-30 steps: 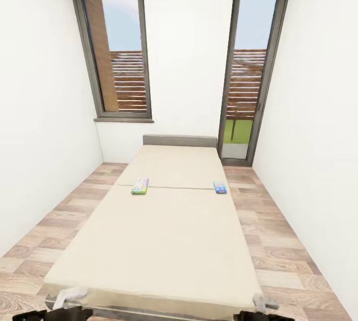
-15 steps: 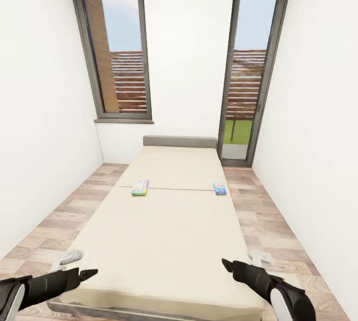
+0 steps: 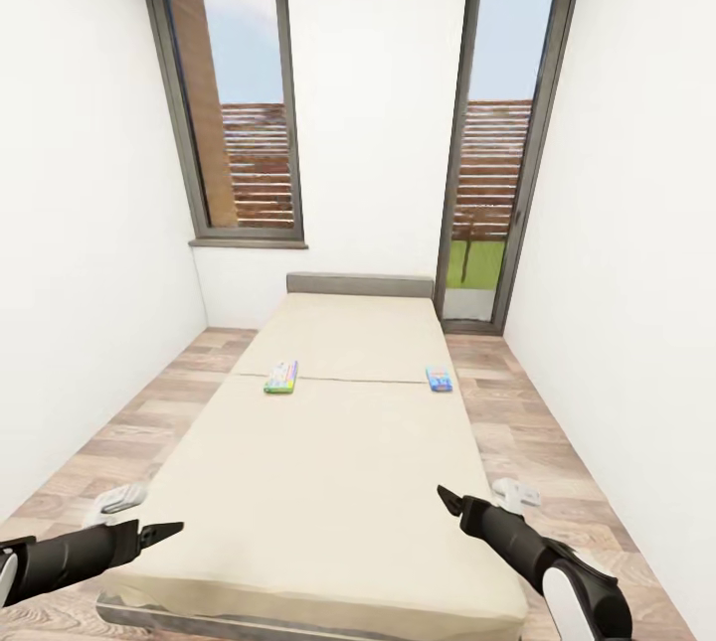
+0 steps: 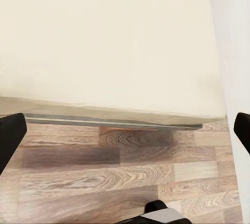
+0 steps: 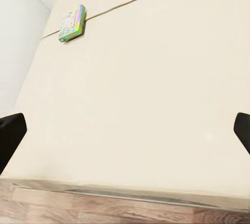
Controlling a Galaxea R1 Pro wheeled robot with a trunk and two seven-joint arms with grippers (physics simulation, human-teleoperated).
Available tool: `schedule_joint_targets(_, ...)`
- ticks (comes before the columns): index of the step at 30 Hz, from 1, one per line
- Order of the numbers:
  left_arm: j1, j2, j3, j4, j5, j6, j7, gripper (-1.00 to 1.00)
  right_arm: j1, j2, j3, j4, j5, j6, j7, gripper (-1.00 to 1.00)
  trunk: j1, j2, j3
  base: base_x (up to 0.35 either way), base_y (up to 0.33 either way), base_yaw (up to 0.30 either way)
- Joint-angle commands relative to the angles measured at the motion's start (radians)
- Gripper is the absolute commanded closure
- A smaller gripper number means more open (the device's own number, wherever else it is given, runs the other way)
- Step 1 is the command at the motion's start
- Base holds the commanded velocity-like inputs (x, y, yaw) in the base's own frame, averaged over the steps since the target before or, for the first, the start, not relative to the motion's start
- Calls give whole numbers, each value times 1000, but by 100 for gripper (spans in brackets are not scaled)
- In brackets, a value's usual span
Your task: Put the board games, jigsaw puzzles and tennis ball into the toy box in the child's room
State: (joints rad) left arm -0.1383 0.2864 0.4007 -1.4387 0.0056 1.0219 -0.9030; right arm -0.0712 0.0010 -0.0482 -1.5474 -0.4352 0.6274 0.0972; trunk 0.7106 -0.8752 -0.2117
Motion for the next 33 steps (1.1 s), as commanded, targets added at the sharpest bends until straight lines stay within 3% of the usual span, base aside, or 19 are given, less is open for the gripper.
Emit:
schedule_joint_targets(1, -1, 1, 1, 0, 0, 8, -5, -100, -1, -1, -2, -1, 0, 5, 12, -100, -4, 6, 2, 0, 0, 0)
schedule_joint_targets(11, -1, 8, 3, 1, 1, 8, -37, -100, -1, -5, -8, -3, -2, 3, 76, -100, -42, 76, 33, 0, 0, 0)
schedule_joint_targets(26, -1, 10, 3, 1, 1, 7, -78, -100, -1, -7, -10, -3, -2, 1, 85, -100, -100, 181, 80, 0, 0, 10)
schedule_joint_targets(33, -1, 10, 2, 1, 1, 7, -80, -100, -1, -1, -10, -3, -2, 0, 85, -100, -126, 230, 102, 0, 0, 192)
